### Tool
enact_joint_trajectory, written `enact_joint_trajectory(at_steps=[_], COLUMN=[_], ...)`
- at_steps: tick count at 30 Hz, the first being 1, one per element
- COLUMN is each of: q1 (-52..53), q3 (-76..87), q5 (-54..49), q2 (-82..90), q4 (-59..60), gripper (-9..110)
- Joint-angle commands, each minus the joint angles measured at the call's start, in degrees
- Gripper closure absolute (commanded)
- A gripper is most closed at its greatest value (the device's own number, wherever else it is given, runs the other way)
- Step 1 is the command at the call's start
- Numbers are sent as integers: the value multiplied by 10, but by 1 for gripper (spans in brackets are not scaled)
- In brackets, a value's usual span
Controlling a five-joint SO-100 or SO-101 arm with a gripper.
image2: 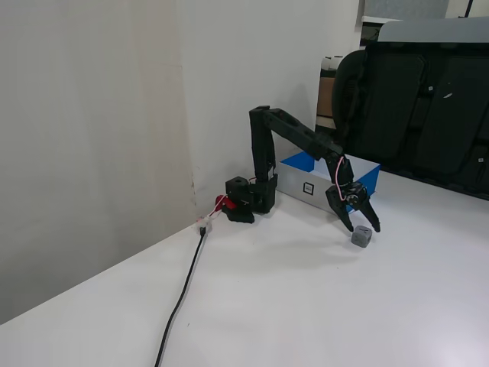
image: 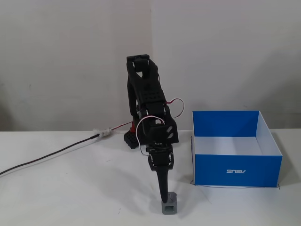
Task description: Pick the gray block and keep it in the box.
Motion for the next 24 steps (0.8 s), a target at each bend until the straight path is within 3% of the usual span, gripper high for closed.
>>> enact_joint_trajectory(at_steps=[1, 13, 17, 19, 24], q1=[-6, -6, -5, -5, 4], q3=[-59, -152, -191, -194, -169], q5=[4, 4, 4, 4, 5], q2=[-7, -105, -142, -146, -107], q4=[14, 81, 108, 111, 92], gripper=[74, 81, 90, 101, 101])
